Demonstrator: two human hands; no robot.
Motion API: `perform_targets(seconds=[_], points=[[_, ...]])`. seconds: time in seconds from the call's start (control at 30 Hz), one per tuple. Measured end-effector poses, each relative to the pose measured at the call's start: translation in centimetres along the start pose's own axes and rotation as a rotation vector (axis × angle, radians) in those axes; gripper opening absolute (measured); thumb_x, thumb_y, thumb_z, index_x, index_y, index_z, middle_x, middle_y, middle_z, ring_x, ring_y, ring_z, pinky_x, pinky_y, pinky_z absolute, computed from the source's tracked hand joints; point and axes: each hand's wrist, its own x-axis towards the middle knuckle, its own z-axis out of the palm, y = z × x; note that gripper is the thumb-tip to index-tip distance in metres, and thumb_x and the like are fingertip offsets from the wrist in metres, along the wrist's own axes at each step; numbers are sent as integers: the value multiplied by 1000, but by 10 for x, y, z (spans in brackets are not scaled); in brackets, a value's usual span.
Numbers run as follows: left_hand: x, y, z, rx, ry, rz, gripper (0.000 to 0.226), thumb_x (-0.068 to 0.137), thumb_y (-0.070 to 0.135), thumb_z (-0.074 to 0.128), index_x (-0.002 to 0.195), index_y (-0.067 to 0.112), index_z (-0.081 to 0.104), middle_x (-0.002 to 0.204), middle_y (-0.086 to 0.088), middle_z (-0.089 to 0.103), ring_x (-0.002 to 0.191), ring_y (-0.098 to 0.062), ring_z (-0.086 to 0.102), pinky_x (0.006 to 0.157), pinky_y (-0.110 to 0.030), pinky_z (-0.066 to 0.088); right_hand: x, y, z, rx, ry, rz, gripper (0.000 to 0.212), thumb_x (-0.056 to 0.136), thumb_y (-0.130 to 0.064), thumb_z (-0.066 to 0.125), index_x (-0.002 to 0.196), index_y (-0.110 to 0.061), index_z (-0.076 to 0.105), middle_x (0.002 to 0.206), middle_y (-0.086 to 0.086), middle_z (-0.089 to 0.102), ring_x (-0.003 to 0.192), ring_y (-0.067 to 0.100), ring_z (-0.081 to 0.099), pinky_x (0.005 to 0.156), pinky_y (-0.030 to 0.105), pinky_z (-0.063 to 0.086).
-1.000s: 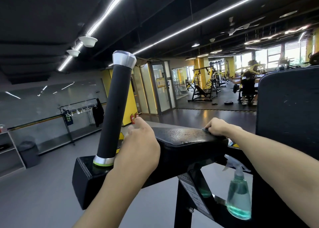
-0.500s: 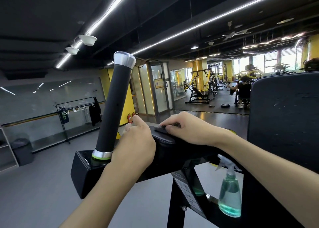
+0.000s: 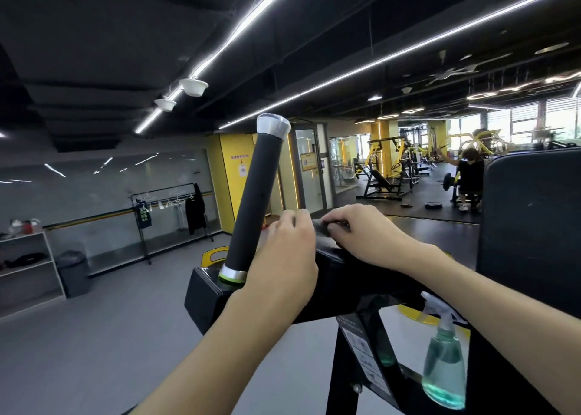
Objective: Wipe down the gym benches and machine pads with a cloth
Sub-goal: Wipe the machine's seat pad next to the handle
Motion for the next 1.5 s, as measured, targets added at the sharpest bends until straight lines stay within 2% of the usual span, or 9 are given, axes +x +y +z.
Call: perform_targets(seconds=[0.13, 0.23, 0.33, 0.43, 0.83, 1.03, 1.13, 1.27, 1.5], points=[[-20, -9, -38, 77, 275, 228, 18, 93, 9, 47, 101, 17, 60, 95, 0, 59, 75, -21, 55, 55, -27, 35, -3, -46, -11, 51, 0, -196, 32, 94, -20, 54, 76, -46, 60, 75, -22, 56, 73, 0, 53, 67, 29, 44], [-22, -34, -54, 72, 442, 174, 14, 87, 20, 42, 93, 14, 52, 84, -1, 53, 66, -16, 42, 50, -22, 21, 6, -72, 3, -98, -26, -273, 18, 96, -27, 56, 103, -37, 68, 91, -10, 53, 83, 11, 53, 73, 32, 46], [-14, -55, -45, -89, 230, -7, 29, 100, 27, 35, 119, 7, 42, 97, -4, 48, 82, -25, 52, 67, -33, 37, 16, -85, 24, -306, -97, -313, 21, 98, -32, 53, 109, -24, 68, 107, 3, 47, 87, 20, 52, 72, 37, 48], [-12, -63, -37, -283, 23, -14, 23, 106, 33, 26, 110, 13, 37, 81, -1, 53, 69, -23, 58, 59, -32, 41, 12, -91, 29, -556, -188, -412, 27, 99, -32, 49, 118, -24, 65, 124, 2, 46, 100, 22, 45, 85, 37, 46], [-17, -65, -35, -252, 5, -68, 39, 106, 48, 16, 128, 21, 32, 76, 10, 50, 65, -8, 49, 61, -33, 37, 10, -104, 44, -872, -157, -434, 32, 100, -24, 42, 129, -19, 56, 137, 5, 46, 121, 26, 41, 90, 33, 39], [-19, -64, -36, -273, 5, -69, 39, 106, 46, 16, 131, 19, 32, 74, 5, 52, 62, -10, 51, 53, -31, 36, -43, -80, 21, -842, 2, -519, 21, 80, -26, 70, 100, -31, 71, 106, -2, 55, 88, 23, 49, 65, 32, 39], [-23, -57, -38, -195, 27, -159, 38, 107, 41, 23, 133, 15, 32, 90, -2, 59, 73, -14, 56, 58, -29, 40, -75, -50, 23, -807, 109, -522, 32, 80, -23, 66, 112, -25, 66, 113, 2, 54, 89, 24, 48, 68, 36, 48], [-31, -26, -28, 104, 467, 100, 48, 85, 10, 49, 133, 7, 43, 114, -14, 51, 96, -29, 51, 77, -36, 42, -97, -29, 38, -675, 368, -440, 48, 83, -19, 50, 130, -13, 57, 124, 13, 45, 97, 28, 48, 82, 37, 47], [-12, 5, 34, -43, 70, 247, 32, 102, 29, 27, 111, 20, 56, 107, 1, 63, 103, -21, 57, 95, -36, 41, -102, 34, 94, -269, 602, -48, 37, 93, -13, 44, 130, -7, 42, 121, 14, 43, 80, 32, 55, 62, 34, 43]])
